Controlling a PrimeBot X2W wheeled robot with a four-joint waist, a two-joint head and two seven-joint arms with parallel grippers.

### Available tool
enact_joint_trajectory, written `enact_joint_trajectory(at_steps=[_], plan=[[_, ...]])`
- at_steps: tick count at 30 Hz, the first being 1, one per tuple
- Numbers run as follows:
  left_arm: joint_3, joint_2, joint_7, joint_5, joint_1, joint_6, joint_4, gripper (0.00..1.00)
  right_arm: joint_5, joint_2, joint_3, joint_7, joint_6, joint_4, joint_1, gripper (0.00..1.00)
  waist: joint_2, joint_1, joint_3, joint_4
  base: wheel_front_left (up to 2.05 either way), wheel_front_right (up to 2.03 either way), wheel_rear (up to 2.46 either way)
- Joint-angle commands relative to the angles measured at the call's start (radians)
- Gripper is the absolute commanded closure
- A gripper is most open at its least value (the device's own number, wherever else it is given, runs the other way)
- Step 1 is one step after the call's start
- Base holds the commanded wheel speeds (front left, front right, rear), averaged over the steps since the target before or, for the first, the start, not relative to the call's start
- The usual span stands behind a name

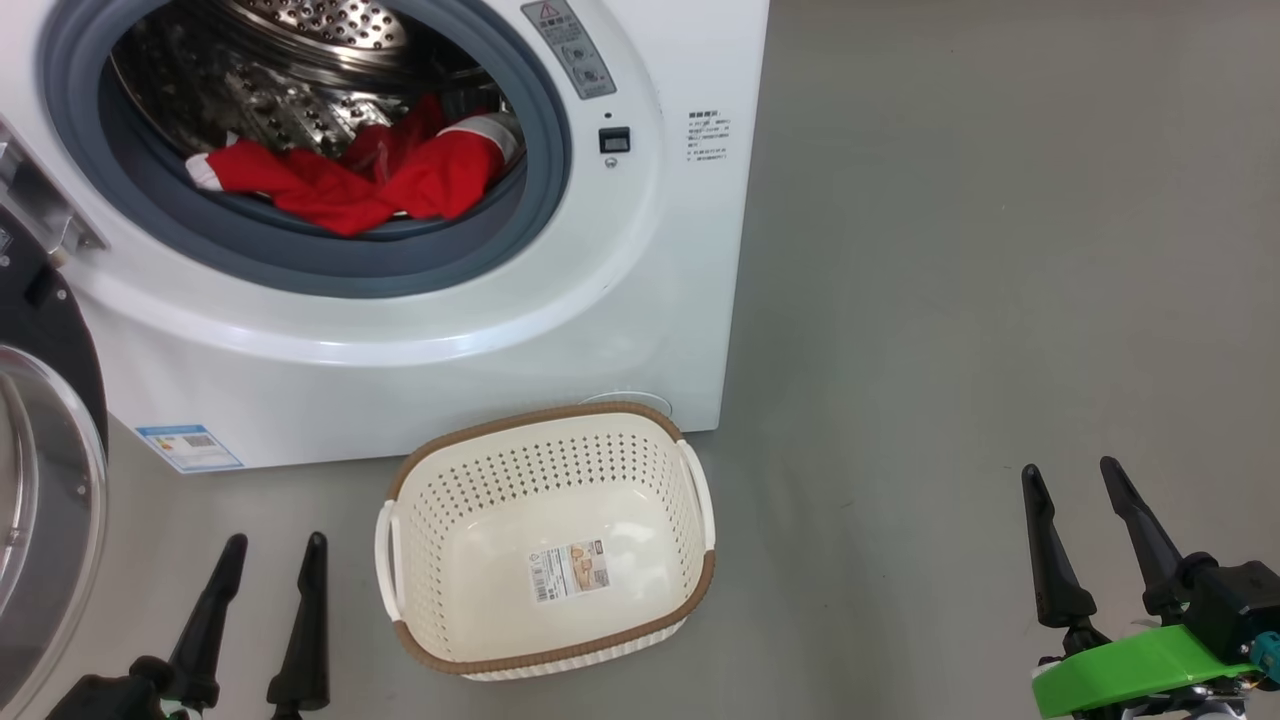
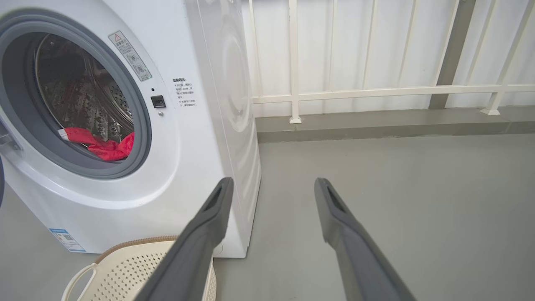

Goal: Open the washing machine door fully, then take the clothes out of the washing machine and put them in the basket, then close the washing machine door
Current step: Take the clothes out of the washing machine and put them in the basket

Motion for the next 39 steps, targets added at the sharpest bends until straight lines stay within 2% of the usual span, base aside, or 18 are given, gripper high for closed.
enact_joint_trajectory(at_steps=[1, 27, 39], plan=[[0.031, 0.017, -0.005, -0.003, -0.041, 0.002, -0.020, 0.00, -0.008, -0.006, 0.023, -0.009, 0.006, -0.025, -0.008, 0.00, -0.0001, 0.0000, 0.002, 0.002, 0.19, -0.19, 0.00], [0.050, 0.013, -0.005, -0.021, -0.064, 0.002, -0.011, 0.00, -0.009, -0.002, 0.035, -0.009, 0.006, -0.022, -0.021, 0.00, -0.0001, 0.0000, 0.016, 0.008, 0.92, -0.92, 0.00], [0.039, 0.014, -0.005, -0.001, -0.065, 0.002, 0.008, 0.00, -0.007, -0.001, 0.043, -0.009, 0.006, -0.017, -0.019, 0.00, -0.0001, 0.0000, 0.017, 0.017, 0.10, -0.10, 0.00]])
